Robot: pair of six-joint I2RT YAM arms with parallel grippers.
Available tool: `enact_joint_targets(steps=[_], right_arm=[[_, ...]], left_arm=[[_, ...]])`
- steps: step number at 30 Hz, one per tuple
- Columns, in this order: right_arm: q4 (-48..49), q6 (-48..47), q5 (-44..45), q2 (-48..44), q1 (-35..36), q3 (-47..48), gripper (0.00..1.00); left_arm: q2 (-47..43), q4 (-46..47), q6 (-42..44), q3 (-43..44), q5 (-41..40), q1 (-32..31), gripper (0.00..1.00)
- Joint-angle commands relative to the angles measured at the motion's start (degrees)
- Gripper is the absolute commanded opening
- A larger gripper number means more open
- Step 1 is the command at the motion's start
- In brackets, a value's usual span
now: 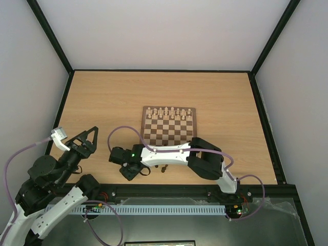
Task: Set up the chess pieces on the board
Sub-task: Pick up the chess piece at the center of the board.
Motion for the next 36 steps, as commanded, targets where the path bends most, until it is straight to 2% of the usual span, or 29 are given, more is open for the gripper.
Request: enact_joint_targets(steps=[1, 8, 12, 19, 24, 30, 36], right_arm=[[-2.96, -0.8, -0.35, 1.63, 0.6, 1.85, 0.31], [-2.7, -1.24, -0.7, 2.73, 0.6, 2.43, 0.11], [-1.87, -1.4, -1.47, 0.8, 0.6, 1.33, 0.07], [-2.41, -1.28, -0.41, -10.55, 0.6, -3.37, 0.06], [-6.26, -0.8, 5.45, -19.68, -0.56, -7.65, 0.07], [-8.7, -0.46, 9.89, -29.73, -9.39, -16.18, 0.07], [-9.94, -1.28, 12.96, -32.44, -16.53, -20.43, 0.07]], left_arm=[[-0.68, -1.14, 0.55, 1.18, -0.57, -0.12, 0.99], [-0.51, -1.14, 0.55, 1.09, -0.58, -0.12, 0.99], [-0.14, -1.11, 0.57, 0.98, -0.47, -0.12, 0.99], [1.44, -0.21, 0.63, -0.03, 0.1, -0.12, 0.99], [2.92, 1.75, 0.7, -2.18, 0.75, -0.12, 0.99], [7.03, 4.14, 1.14, -4.77, 2.59, -0.12, 0.99], [10.31, 5.47, 1.67, -6.67, 3.27, -0.12, 0.99]])
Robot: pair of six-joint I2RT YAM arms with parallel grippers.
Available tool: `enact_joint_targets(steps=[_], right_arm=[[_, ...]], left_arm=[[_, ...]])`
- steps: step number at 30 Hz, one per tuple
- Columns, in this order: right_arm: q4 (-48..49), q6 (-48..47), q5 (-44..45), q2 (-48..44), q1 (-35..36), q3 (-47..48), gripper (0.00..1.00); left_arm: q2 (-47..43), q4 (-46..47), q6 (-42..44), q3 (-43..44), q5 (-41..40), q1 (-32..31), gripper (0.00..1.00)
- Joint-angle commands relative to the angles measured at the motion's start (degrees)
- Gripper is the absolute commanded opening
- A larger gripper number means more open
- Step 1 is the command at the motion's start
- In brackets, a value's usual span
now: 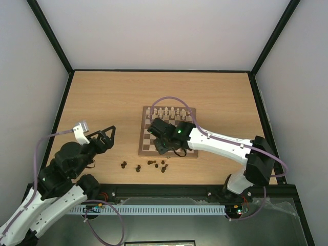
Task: Set up the chess pieces on the board
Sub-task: Pick up the chess piece at the center of the board, then place the chess piece on the chessboard.
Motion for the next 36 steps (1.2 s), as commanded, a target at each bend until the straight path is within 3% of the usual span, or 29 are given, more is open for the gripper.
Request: enact_joint_targets(steps=[1, 13, 36], right_arm=[[-4.6, -0.73, 3.96, -1.44, -3.4, -3.15, 0.07], [-0.65, -1.39, 2.74, 0.38, -8.59, -8.46, 0.08], [3.84, -1.0, -0.82, 6.37, -9.64, -9.98, 0.08]], left_arm=[[2.48, 2.35, 1.26, -1.16, 1.27, -0.12, 0.99], [4.21, 3.38, 1.62, -2.97, 1.63, -0.12, 0.99], [3.96, 3.31, 1.89, -3.6, 0.8, -0.12, 0.99]])
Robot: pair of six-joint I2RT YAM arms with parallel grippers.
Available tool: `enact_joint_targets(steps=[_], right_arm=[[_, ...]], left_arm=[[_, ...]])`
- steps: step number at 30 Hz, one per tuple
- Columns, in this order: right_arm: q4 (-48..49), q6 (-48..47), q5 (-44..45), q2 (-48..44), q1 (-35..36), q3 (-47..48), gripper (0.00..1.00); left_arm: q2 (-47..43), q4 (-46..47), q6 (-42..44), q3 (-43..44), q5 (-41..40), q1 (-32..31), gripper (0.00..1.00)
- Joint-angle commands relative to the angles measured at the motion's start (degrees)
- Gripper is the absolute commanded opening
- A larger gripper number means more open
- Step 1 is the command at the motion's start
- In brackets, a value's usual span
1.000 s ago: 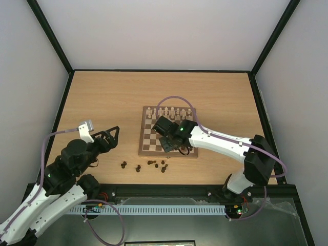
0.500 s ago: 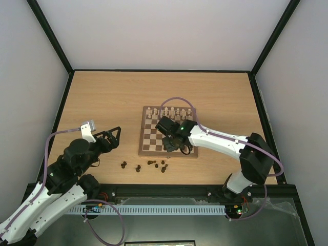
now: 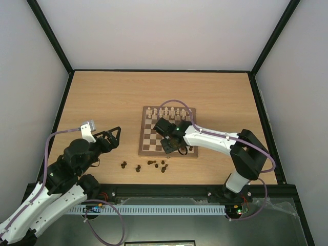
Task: Set up the chess pieces on the board
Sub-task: Place the chess piece on the chessboard.
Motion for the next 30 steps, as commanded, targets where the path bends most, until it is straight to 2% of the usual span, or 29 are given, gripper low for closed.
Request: enact_joint_targets(steps=[1, 30], right_arm=[[-0.04, 0.3, -0.78, 1.29, -0.7, -1.58, 0.08], [1.77, -0.02, -2.35, 1.02, -1.24, -3.1, 0.1]], left_arm=[[-0.19, 0.79, 0.88, -0.61, -0.4, -0.12, 0.99], [0.25, 1.74, 0.85, -1.38, -0.67, -0.12, 0.99]])
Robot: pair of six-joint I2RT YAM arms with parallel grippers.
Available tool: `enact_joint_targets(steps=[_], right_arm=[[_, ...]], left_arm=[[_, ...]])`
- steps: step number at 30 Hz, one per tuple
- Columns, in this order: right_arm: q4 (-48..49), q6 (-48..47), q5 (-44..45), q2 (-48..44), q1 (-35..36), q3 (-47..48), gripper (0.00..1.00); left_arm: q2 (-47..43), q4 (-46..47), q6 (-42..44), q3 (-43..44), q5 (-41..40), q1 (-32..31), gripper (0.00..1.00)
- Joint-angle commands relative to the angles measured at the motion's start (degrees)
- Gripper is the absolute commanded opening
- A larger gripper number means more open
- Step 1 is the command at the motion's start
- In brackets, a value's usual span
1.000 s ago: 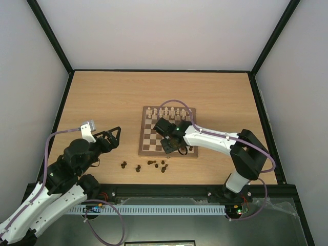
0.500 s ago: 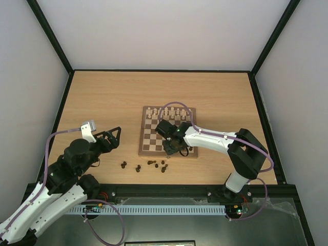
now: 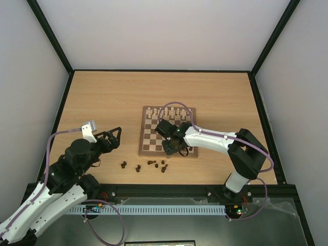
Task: Set up the chess pieces on the board
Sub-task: Place the chess piece on the chessboard.
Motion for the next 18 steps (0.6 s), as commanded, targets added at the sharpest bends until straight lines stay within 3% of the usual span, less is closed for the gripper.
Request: enact_joint_targets(steps=[1, 18], right_arm=[[-0.66, -0.42, -0.33, 0.29, -0.25, 0.13, 0.1], [-0.89, -0.43, 0.38, -0.27, -0.26, 1.05, 0.22]], left_arm=[[0.22, 1.3, 0.62, -0.66, -0.67, -0.15, 0.99], [0.22, 1.43, 0.83, -0.79, -1.13, -0.12, 0.99]])
